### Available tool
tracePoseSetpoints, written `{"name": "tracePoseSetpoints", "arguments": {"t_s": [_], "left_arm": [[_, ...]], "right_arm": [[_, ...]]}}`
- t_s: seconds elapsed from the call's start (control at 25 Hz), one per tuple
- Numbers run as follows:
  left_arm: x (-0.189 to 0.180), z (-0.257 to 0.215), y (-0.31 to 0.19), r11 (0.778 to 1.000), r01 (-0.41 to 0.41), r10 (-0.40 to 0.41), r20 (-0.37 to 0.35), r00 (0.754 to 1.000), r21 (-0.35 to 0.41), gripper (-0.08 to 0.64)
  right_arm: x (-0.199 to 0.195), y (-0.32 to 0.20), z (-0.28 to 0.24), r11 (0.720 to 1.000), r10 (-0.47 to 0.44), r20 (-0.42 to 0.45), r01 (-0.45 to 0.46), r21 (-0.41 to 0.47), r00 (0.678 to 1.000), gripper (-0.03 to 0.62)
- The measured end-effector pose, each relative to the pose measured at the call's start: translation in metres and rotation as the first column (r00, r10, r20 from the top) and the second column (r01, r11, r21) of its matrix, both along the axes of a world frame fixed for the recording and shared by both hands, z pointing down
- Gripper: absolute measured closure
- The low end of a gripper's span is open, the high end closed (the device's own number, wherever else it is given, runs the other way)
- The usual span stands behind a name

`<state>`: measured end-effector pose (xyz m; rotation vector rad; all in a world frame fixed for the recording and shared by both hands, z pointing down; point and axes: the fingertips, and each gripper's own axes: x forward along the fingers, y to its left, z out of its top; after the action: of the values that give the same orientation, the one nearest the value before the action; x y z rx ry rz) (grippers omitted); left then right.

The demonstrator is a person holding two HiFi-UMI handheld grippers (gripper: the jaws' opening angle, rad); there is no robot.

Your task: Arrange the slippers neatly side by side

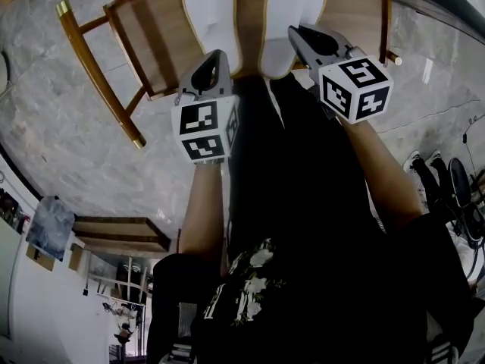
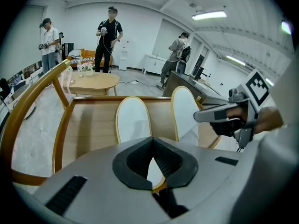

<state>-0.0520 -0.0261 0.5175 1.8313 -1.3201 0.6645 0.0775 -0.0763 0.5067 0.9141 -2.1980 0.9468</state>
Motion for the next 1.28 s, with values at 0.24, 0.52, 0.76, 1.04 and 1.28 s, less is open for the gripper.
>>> {"name": "tracePoseSetpoints", "arguments": {"t_s": [0.24,0.52,0.76,1.04,1.28], "left_arm": [[-0.008,0.014,-0.007,1.0,-0.027,0.027,-0.028,0.999,-0.015,0.557],[-0.007,0.03,-0.013,0.999,-0.03,0.028,-0.062,0.998,-0.033,0.557],[-0.004,0.039,-0.011,0.997,0.009,-0.019,-0.15,0.989,-0.072,0.557],[-0.011,0.052,-0.002,0.992,0.024,-0.044,-0.168,0.985,-0.122,0.557],[-0.009,0.063,0.002,0.988,-0.008,-0.019,-0.173,0.985,-0.153,0.557]], "right_arm": [[-0.019,-0.008,0.03,0.996,-0.088,-0.071,0.087,-0.026,0.994,0.586],[-0.032,-0.028,0.04,0.953,-0.301,-0.18,0.299,-0.042,0.936,0.586],[-0.044,-0.038,0.057,0.899,-0.43,-0.313,0.433,-0.062,0.847,0.586],[-0.056,-0.033,0.069,0.881,-0.463,-0.331,0.467,-0.073,0.822,0.586],[-0.062,-0.034,0.07,0.899,-0.423,-0.311,0.437,-0.025,0.851,0.586]]}}
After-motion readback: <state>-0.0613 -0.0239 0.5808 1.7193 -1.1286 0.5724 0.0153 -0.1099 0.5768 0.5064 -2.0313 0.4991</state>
